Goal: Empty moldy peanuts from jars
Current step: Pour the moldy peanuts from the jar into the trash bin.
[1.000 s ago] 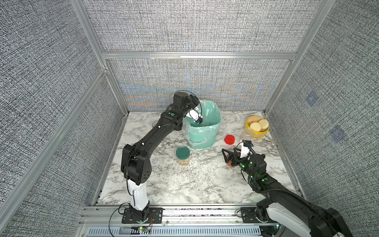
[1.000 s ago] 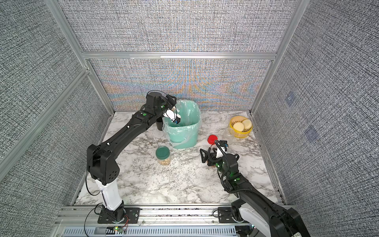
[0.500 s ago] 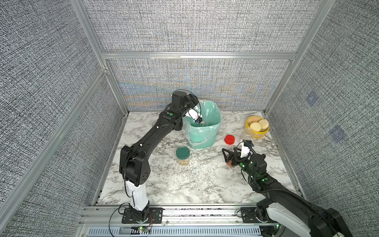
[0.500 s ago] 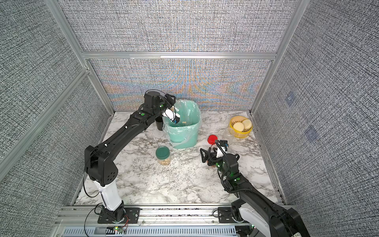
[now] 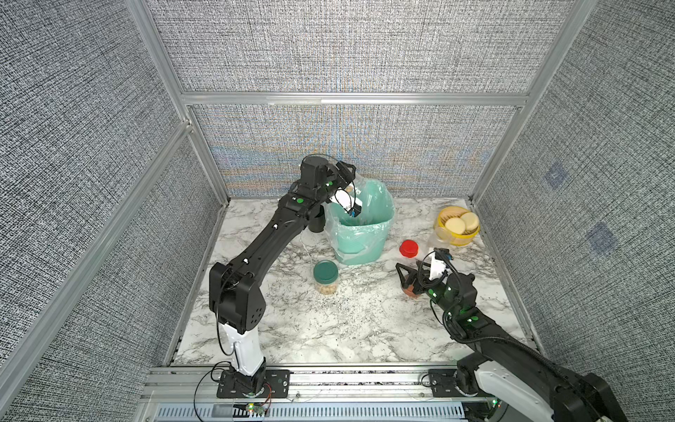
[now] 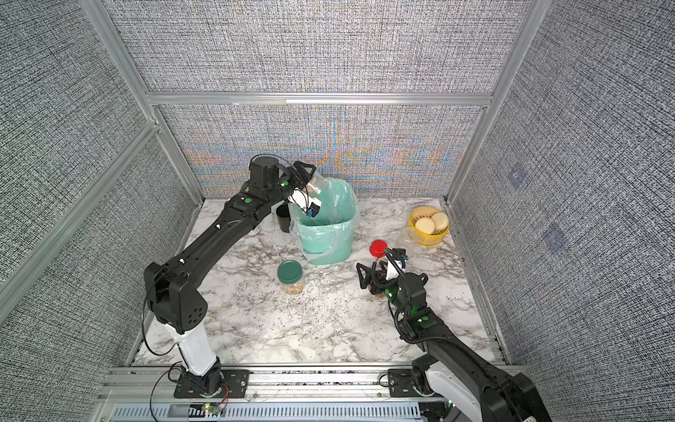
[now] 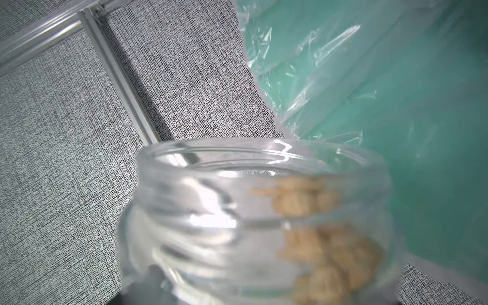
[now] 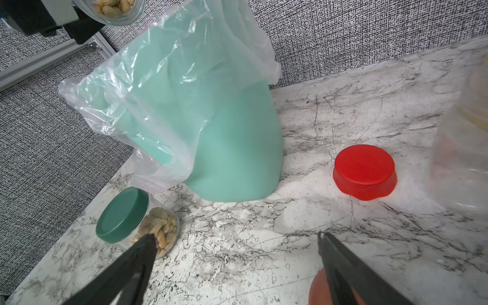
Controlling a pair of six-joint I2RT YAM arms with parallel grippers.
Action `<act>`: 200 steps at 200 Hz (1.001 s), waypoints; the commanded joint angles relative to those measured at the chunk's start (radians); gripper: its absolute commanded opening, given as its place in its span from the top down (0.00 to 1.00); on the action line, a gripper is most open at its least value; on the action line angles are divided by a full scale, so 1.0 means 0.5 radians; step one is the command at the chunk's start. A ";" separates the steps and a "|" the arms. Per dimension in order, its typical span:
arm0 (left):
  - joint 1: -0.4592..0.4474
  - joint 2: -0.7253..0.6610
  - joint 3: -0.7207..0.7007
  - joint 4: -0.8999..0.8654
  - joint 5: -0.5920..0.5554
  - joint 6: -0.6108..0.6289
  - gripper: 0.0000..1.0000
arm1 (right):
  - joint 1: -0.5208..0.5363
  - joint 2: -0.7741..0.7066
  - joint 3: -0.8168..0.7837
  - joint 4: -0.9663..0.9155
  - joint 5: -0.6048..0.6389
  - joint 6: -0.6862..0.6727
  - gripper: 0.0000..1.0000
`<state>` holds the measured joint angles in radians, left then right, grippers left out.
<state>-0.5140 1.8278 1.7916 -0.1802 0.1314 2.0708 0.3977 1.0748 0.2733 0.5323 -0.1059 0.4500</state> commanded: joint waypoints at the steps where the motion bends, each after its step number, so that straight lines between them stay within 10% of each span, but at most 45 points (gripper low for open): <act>1: -0.012 -0.026 -0.061 0.084 0.054 1.248 1.00 | -0.003 0.016 0.015 0.089 -0.021 0.021 0.02; 200: -0.043 0.070 0.015 0.057 -0.100 1.052 1.00 | -0.028 0.000 -0.010 0.094 -0.048 0.011 0.02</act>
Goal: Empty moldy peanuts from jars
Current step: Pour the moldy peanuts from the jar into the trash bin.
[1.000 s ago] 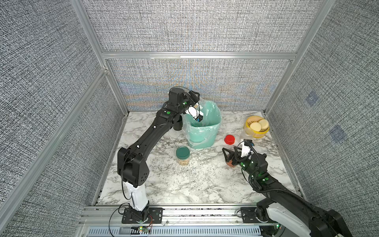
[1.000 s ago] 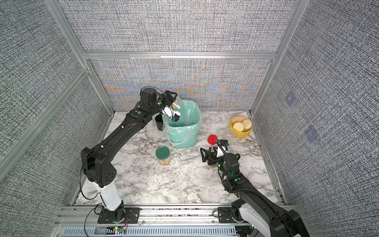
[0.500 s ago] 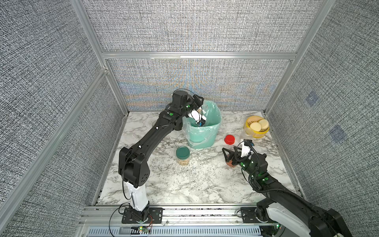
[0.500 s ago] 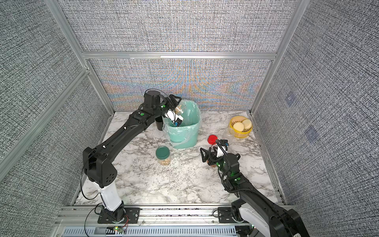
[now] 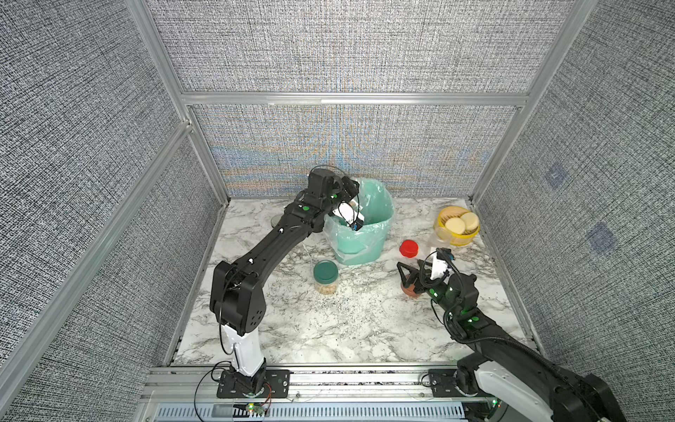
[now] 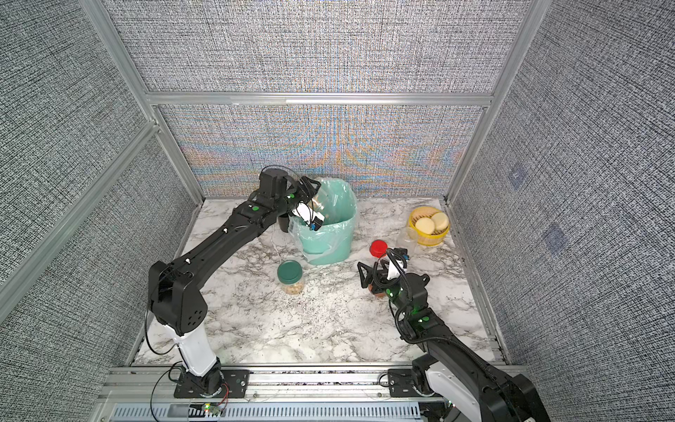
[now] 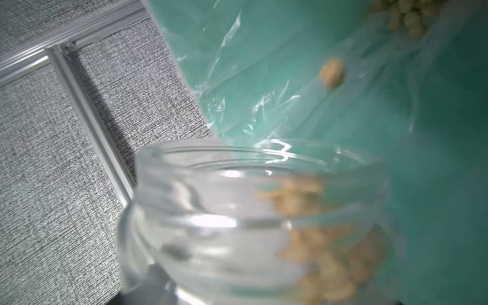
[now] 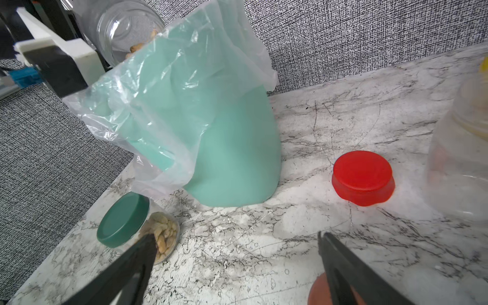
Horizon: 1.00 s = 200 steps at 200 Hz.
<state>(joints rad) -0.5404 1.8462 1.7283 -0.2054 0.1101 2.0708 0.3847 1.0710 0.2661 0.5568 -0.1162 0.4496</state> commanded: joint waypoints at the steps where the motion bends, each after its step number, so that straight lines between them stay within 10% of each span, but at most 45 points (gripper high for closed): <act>1: 0.010 0.036 0.149 0.109 -0.058 1.052 1.00 | -0.002 0.008 0.004 0.044 -0.026 0.012 0.02; 159: -0.006 0.087 0.242 -0.029 -0.150 0.938 1.00 | -0.009 0.002 -0.014 0.071 -0.010 0.023 0.02; 200: -0.006 0.163 0.386 -0.015 -0.138 0.282 1.00 | -0.011 -0.005 -0.017 0.068 -0.021 0.024 0.02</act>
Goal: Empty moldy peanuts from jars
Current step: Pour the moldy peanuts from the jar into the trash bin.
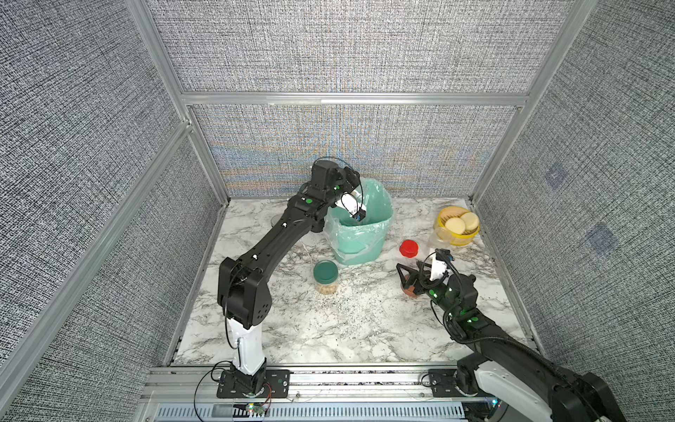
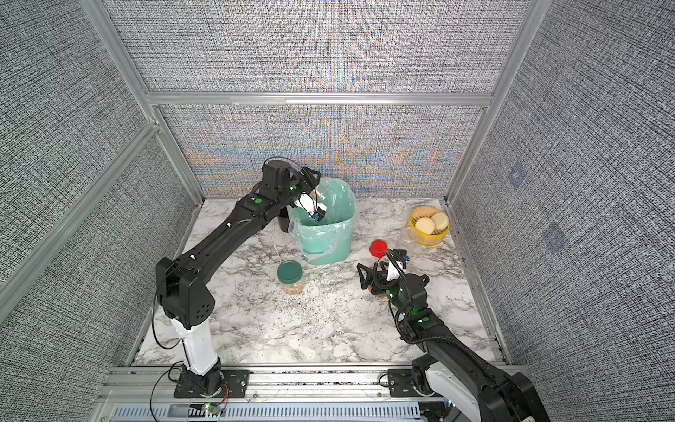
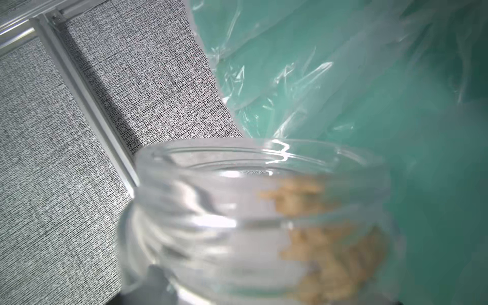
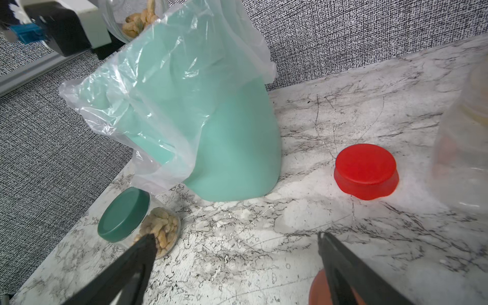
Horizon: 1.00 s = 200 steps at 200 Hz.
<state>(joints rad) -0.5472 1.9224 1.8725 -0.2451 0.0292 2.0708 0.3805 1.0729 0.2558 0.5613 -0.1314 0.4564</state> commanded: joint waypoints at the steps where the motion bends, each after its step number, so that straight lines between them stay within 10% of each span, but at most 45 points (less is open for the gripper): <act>1: 0.008 0.013 0.102 0.056 0.029 0.270 1.00 | -0.001 -0.009 0.004 0.059 0.010 0.011 0.02; 88: 0.011 -0.011 0.594 -0.704 0.500 -0.928 1.00 | -0.004 0.015 -0.013 0.095 0.003 0.026 0.02; 157: 0.011 -0.050 0.696 -1.034 0.701 -1.222 1.00 | -0.004 0.026 -0.008 0.106 -0.013 0.041 0.02; 200: 0.000 -0.055 0.598 -0.774 0.348 -1.192 1.00 | -0.004 0.026 -0.005 0.105 -0.016 0.041 0.02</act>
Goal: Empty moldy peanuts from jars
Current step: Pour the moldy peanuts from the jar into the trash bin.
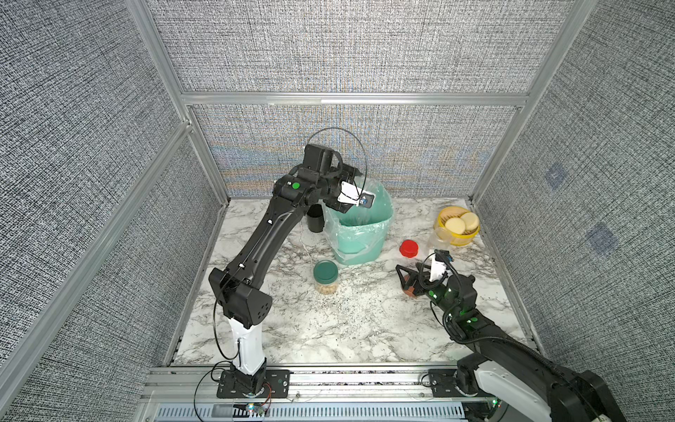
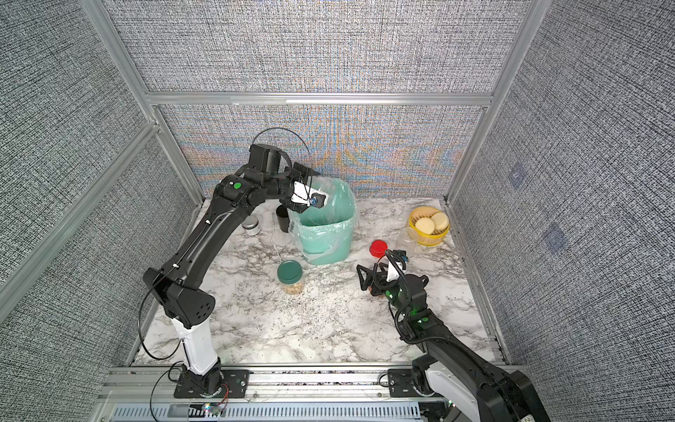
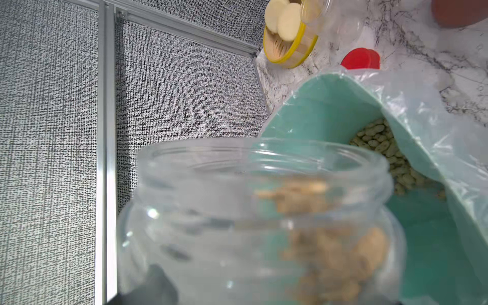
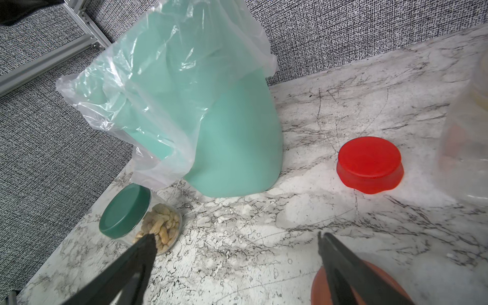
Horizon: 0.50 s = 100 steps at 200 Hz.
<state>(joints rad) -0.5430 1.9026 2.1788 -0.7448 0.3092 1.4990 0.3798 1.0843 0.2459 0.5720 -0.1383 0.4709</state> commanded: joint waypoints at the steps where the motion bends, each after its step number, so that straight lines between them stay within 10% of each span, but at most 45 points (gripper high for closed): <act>1: -0.007 -0.015 -0.010 0.232 -0.216 -0.058 1.00 | -0.002 0.005 0.016 0.083 -0.001 0.014 0.02; 55: 0.093 0.006 0.242 0.227 0.111 -0.963 1.00 | -0.002 0.034 0.021 0.111 -0.021 0.017 0.02; 100: 0.169 -0.124 -0.225 0.549 0.482 -1.662 1.00 | -0.002 0.020 0.009 0.108 -0.021 0.021 0.02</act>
<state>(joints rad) -0.4820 1.8790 2.1674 -0.6353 0.3985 0.9512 0.3794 1.0969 0.2478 0.5892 -0.1459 0.4725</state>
